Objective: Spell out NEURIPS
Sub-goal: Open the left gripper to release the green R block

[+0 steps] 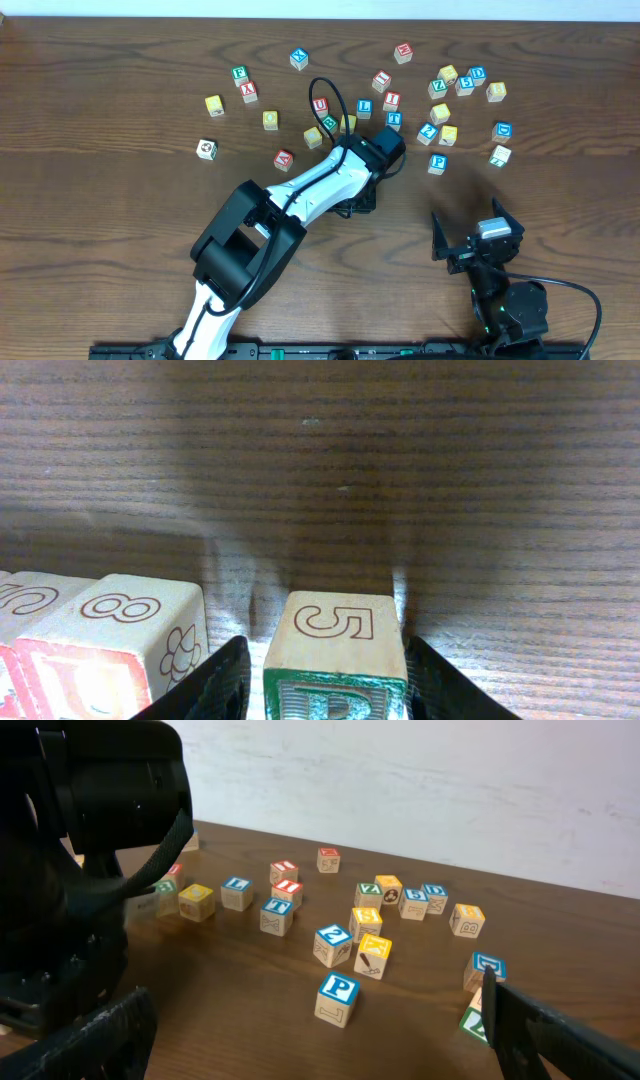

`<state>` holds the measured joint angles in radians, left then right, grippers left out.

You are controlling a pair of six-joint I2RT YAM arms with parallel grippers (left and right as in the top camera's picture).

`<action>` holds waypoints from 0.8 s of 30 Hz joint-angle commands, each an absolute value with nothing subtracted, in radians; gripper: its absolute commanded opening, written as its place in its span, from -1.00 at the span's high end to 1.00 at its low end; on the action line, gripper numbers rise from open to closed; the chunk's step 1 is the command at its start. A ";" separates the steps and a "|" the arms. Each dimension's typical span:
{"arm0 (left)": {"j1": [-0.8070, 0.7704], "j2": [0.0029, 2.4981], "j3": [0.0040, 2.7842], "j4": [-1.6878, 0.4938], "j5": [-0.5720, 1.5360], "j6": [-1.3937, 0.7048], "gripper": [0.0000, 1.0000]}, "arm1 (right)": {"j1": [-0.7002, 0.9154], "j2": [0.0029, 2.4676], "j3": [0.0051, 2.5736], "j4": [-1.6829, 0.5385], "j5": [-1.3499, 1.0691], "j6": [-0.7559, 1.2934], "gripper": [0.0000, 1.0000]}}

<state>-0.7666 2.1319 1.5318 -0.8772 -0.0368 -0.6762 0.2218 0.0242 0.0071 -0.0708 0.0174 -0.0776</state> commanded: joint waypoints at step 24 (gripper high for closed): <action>-0.762 2.129 1.608 -0.881 -0.060 -0.595 0.05 | 0.216 0.020 0.006 -0.075 0.012 -0.076 -0.99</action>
